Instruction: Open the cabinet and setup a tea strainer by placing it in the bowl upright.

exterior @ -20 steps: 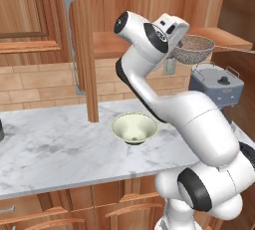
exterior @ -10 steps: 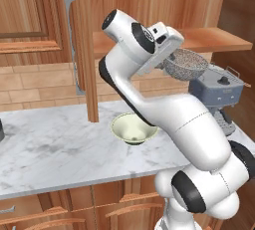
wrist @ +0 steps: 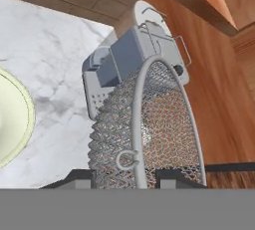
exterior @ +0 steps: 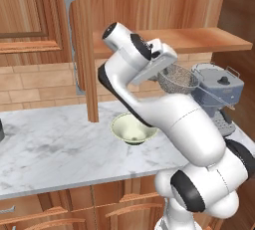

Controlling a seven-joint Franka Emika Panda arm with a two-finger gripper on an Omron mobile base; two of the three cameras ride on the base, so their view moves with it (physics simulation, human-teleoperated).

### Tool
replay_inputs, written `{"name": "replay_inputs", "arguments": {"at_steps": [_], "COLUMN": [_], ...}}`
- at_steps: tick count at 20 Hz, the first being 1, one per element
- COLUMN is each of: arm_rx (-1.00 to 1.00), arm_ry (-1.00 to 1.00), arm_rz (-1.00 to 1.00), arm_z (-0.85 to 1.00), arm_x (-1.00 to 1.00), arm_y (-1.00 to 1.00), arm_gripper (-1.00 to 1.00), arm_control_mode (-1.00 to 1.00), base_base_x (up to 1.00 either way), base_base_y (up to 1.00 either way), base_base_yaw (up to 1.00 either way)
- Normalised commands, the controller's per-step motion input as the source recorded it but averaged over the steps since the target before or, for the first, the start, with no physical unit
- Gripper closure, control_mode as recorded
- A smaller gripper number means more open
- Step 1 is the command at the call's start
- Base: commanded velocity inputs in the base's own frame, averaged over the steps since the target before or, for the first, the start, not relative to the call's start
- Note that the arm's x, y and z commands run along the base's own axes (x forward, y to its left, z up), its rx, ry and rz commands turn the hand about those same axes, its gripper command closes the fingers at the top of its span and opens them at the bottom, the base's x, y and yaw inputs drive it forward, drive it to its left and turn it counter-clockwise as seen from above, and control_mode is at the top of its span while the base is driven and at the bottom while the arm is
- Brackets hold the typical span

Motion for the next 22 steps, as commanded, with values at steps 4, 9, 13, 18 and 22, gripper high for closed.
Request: {"name": "replay_inputs", "arguments": {"at_steps": [4, 9, 13, 18, 22], "arm_rx": [0.11, 0.07, 0.08, 0.07, 0.03], "arm_ry": [-0.10, -0.07, -0.11, -0.08, -0.04], "arm_rz": [0.00, 0.00, 0.00, 0.00, 0.00], "arm_z": [-0.36, -0.52, -0.54, -0.44, -0.41], "arm_x": [-0.19, -0.02, -0.05, 0.00, 0.00], "arm_y": [0.00, 0.00, 0.00, 0.05, 0.08], "arm_gripper": [1.00, 1.00, 1.00, 1.00, 1.00], "arm_control_mode": [-1.00, -1.00, -1.00, -1.00, -1.00], "base_base_x": [0.00, 0.00, 0.00, 0.00, 0.00], "base_base_y": [0.00, 0.00, 0.00, 0.00, 0.00], "base_base_yaw": [0.00, 0.00, 0.00, 0.00, 0.00]}}
